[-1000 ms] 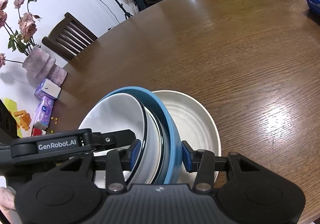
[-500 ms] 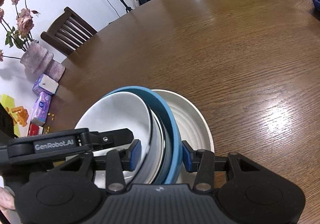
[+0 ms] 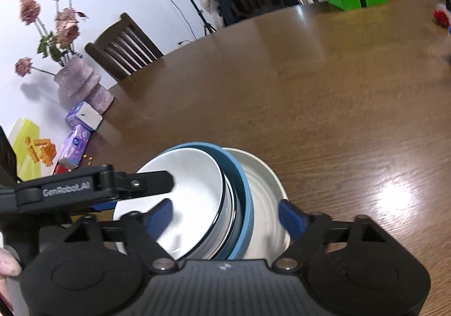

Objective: Organize plates and bowls

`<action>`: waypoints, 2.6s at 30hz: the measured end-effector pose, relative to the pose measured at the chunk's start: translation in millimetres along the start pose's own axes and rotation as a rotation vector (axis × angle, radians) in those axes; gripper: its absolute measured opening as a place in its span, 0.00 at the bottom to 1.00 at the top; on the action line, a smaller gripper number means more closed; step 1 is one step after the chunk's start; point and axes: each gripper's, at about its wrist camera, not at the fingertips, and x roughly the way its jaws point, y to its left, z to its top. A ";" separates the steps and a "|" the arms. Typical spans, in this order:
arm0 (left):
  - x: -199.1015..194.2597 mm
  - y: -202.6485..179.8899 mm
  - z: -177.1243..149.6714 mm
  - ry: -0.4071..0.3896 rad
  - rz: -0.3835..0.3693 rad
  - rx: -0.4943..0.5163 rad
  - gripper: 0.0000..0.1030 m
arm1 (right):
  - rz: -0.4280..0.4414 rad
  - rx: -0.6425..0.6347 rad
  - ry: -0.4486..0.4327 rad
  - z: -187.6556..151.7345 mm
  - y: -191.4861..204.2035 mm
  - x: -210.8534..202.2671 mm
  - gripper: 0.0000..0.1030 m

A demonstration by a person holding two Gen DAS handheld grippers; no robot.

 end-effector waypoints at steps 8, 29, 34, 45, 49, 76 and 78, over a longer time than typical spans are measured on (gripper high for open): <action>-70.2 -1.6 -19.3 -0.264 0.103 0.007 1.00 | -0.016 -0.122 -0.094 -6.3 9.2 -41.3 0.92; -243.9 35.1 -203.9 -0.386 0.144 0.144 1.00 | -0.164 -0.260 -0.307 -187.8 109.5 -185.7 1.00; -271.0 43.9 -236.9 -0.400 0.157 0.154 1.00 | -0.200 -0.258 -0.353 -223.8 123.6 -212.0 1.00; -301.3 48.7 -265.0 -0.429 0.126 0.159 1.00 | -0.218 -0.258 -0.397 -262.9 143.0 -243.8 1.00; -305.8 49.6 -268.4 -0.435 0.122 0.157 1.00 | -0.220 -0.257 -0.397 -268.5 146.0 -248.0 1.00; -314.6 60.8 -274.0 -0.448 0.129 0.151 1.00 | -0.217 -0.275 -0.399 -271.9 159.3 -246.7 1.00; -314.5 60.0 -273.9 -0.449 0.128 0.152 1.00 | -0.217 -0.274 -0.398 -271.9 159.5 -246.6 1.00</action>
